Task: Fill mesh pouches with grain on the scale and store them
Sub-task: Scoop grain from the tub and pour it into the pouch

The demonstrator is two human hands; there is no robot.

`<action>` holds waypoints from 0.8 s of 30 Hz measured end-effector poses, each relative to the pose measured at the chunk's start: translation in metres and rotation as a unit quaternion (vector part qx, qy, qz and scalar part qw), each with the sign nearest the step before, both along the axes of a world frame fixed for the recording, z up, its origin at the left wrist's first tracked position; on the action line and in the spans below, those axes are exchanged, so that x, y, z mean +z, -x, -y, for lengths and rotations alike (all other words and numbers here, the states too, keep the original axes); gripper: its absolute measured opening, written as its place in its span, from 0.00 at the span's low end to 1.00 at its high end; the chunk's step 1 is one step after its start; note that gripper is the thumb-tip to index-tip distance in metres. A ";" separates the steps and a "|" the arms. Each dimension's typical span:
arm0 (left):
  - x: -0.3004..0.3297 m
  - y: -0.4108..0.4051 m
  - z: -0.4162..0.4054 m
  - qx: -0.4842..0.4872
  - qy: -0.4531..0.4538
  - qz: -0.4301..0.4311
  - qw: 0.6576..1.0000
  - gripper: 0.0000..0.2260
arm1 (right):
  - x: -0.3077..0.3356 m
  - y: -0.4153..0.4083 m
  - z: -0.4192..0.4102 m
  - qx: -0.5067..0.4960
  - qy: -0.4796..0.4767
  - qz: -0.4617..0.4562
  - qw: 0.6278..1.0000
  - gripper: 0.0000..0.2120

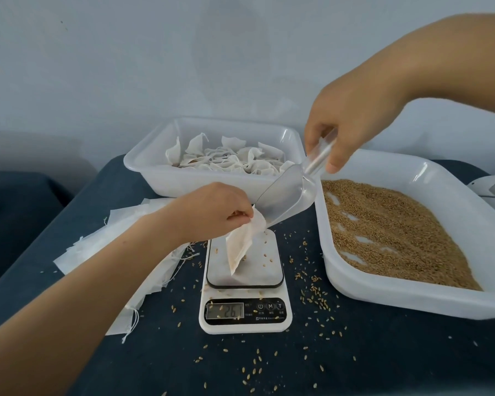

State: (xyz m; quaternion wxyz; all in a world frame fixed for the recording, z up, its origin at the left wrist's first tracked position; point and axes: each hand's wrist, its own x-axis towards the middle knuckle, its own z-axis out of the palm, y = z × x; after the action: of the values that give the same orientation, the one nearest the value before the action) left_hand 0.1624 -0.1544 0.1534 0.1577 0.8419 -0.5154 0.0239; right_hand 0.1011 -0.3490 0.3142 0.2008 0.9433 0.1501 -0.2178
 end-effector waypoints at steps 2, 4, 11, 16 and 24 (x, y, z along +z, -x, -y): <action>-0.001 0.000 -0.001 0.004 0.003 -0.001 1.000 0.08 | 0.003 0.002 0.006 -0.027 -0.009 0.003 1.000 0.08; -0.001 0.001 -0.003 0.008 0.007 -0.001 1.000 0.08 | 0.004 0.006 0.002 -0.021 -0.023 0.003 1.000 0.08; 0.000 -0.001 -0.007 0.028 0.007 0.016 0.999 0.08 | 0.004 0.005 0.009 -0.025 -0.041 0.036 0.998 0.07; 0.002 -0.005 -0.011 0.033 0.015 0.026 0.999 0.08 | 0.010 0.023 0.041 -0.096 -0.131 0.065 0.985 0.13; 0.006 -0.015 -0.019 0.054 0.138 -0.070 0.987 0.05 | -0.020 0.057 0.131 -0.261 -0.317 0.194 0.891 0.12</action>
State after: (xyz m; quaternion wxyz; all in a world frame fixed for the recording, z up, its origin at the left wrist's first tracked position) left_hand 0.1774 -0.1350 0.1598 0.3063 0.8385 -0.4485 0.0445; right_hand 0.0437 -0.4805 0.2945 -0.1476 0.9855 -0.0819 -0.0158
